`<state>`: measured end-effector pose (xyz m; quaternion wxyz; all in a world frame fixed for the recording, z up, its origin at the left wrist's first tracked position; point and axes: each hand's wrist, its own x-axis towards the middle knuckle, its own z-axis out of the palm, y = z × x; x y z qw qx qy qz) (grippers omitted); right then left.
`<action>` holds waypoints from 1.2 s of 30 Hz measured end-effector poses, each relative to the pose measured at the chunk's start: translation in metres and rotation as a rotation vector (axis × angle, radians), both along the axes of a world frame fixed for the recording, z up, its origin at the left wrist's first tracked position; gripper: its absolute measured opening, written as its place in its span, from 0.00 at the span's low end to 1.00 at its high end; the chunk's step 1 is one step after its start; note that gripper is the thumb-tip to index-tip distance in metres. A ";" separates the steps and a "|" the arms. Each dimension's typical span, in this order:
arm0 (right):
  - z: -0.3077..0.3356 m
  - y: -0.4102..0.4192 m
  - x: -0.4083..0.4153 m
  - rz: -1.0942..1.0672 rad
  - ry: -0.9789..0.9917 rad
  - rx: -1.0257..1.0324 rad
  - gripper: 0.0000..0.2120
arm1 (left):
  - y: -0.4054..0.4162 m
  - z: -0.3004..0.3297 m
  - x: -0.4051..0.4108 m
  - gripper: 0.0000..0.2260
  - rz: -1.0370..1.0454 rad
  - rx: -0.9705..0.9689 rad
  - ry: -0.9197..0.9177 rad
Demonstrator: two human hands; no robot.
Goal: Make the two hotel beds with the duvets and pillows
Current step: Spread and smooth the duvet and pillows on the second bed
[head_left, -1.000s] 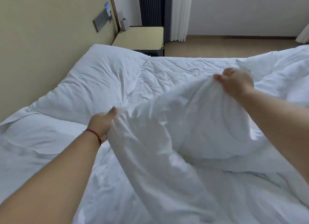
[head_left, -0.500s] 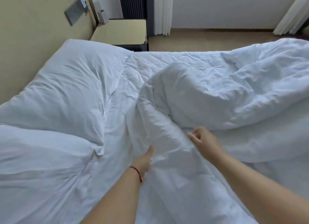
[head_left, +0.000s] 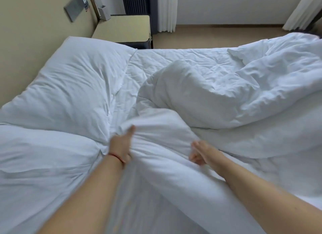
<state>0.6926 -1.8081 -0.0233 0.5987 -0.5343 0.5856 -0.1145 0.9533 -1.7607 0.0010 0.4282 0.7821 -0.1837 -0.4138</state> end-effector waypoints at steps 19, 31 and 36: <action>-0.057 0.074 -0.074 0.760 0.736 -0.168 0.58 | 0.012 -0.028 -0.003 0.37 -0.142 0.168 -0.340; -0.007 0.050 -0.118 0.143 0.211 -0.157 0.09 | -0.038 0.007 -0.194 0.14 -0.614 -0.064 -0.176; 0.035 0.003 -0.232 -0.215 0.196 -0.339 0.12 | -0.064 0.035 -0.304 0.13 -0.685 -0.128 -0.109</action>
